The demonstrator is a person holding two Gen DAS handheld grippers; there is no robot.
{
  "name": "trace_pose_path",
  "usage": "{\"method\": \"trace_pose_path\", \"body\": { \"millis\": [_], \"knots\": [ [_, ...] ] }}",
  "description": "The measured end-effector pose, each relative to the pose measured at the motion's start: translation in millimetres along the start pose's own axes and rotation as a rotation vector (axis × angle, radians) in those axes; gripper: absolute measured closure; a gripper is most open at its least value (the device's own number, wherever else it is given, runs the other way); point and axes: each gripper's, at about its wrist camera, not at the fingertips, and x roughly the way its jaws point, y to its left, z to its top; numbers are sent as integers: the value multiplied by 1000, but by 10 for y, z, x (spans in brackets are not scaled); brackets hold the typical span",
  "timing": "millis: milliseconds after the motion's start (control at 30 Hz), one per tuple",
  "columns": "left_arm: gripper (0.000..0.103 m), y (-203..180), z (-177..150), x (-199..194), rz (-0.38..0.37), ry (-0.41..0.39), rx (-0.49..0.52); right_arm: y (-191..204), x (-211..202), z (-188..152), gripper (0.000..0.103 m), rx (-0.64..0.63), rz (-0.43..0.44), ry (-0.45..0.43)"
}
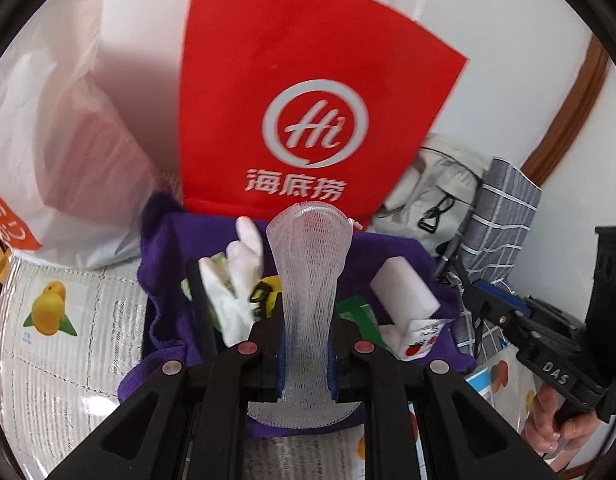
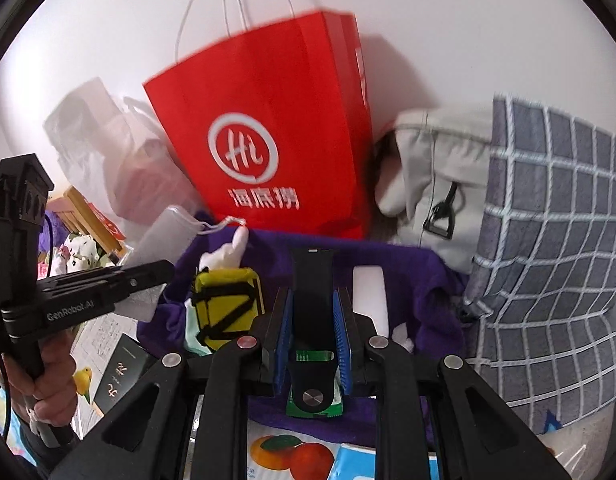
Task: Organize soft objects
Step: 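Open the right tool to drop the strap piece on the towel while the left drops the mesh bag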
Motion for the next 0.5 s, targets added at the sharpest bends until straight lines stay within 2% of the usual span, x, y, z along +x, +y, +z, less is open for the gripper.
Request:
{"method": "trace_pose_path", "body": {
  "millis": [167, 267, 500],
  "knots": [
    [89, 222, 29, 22, 42, 16, -40, -26, 293, -69, 82, 5, -6, 54],
    [89, 304, 35, 58, 122, 26, -46, -16, 471, -114, 82, 3, -1, 93],
    [89, 342, 25, 123, 97, 54, -54, 24, 672, -180, 82, -9, -31, 135]
  ]
}}
